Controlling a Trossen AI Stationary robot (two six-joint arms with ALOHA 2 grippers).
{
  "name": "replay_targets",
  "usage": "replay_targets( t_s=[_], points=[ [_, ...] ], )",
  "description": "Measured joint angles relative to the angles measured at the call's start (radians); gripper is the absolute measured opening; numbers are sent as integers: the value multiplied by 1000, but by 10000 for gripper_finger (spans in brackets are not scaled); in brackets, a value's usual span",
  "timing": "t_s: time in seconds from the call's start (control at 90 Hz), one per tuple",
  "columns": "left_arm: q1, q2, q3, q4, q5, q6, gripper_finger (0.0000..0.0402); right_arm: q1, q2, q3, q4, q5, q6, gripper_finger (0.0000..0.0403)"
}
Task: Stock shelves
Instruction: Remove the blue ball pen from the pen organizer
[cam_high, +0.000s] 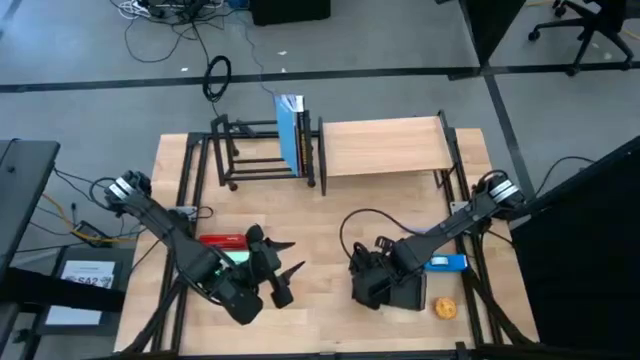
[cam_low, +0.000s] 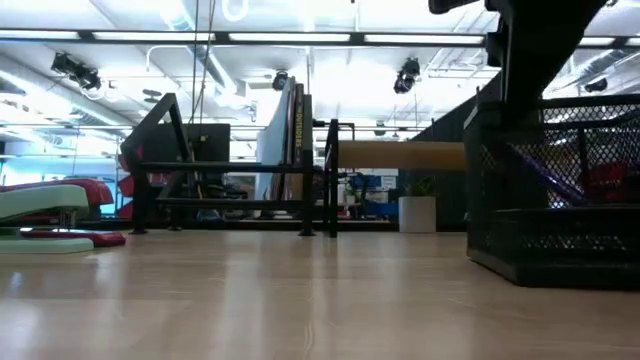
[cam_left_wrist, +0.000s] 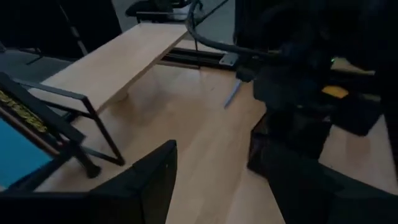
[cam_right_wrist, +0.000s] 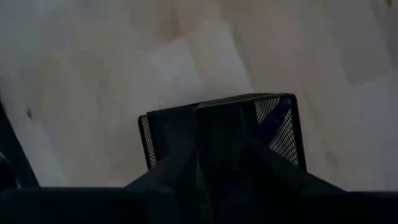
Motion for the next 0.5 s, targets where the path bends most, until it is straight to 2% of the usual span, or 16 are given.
replay_targets(
  t_s=[0.178, 0.378, 0.5],
  points=[
    [27, 0, -168, 295, 34, 89, 213, -9, -31, 0, 30, -57, 36, 99],
    [110, 0, -349, 638, 141, 199, 214, -6, -62, -2, -69, 15, 183, 90],
    [179, 30, -413, 781, 216, 304, 213, -7, -43, -35, -42, 8, 201, 84]
  ],
)
